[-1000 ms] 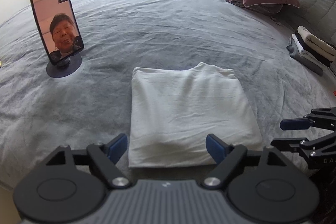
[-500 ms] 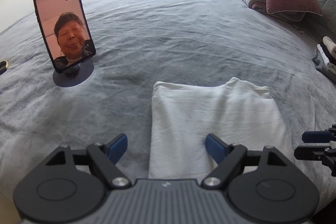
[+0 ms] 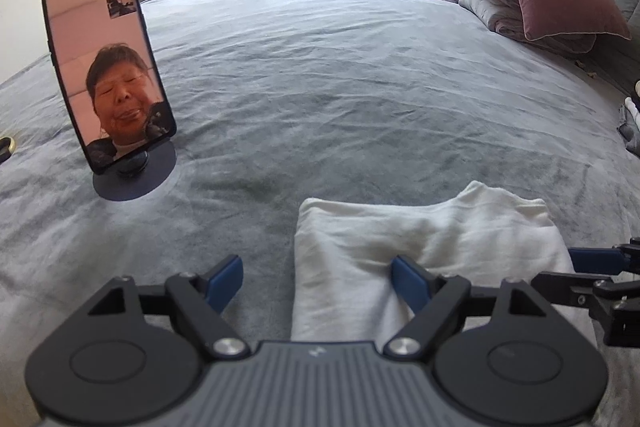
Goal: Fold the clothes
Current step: 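Grasp the folded pants bundle with the left gripper while the right gripper grasps beside it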
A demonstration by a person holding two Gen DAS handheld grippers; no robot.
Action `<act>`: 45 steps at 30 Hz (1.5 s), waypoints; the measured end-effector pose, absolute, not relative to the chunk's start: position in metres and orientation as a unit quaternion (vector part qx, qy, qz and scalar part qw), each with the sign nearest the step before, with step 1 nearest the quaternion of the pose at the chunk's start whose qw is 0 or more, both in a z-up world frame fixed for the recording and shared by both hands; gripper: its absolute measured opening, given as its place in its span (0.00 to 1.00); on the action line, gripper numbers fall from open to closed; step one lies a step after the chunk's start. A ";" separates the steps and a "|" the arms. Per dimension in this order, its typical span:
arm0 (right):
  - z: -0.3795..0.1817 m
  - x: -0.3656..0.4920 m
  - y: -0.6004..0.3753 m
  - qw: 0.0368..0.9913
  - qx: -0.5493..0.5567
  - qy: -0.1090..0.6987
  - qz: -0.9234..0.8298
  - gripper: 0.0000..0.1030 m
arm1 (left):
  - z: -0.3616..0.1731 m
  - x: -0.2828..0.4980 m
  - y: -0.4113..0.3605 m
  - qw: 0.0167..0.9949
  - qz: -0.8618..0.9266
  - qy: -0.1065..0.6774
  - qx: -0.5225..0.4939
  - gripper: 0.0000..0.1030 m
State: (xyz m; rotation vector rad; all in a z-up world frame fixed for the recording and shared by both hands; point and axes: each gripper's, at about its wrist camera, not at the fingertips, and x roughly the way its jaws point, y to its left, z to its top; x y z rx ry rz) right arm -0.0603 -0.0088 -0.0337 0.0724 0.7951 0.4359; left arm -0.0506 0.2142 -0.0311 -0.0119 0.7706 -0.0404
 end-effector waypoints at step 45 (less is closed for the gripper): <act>-0.060 -0.033 -0.045 0.838 0.266 0.405 0.250 0.39 | -0.064 -0.038 0.273 0.869 -0.162 0.382 -0.269 0.41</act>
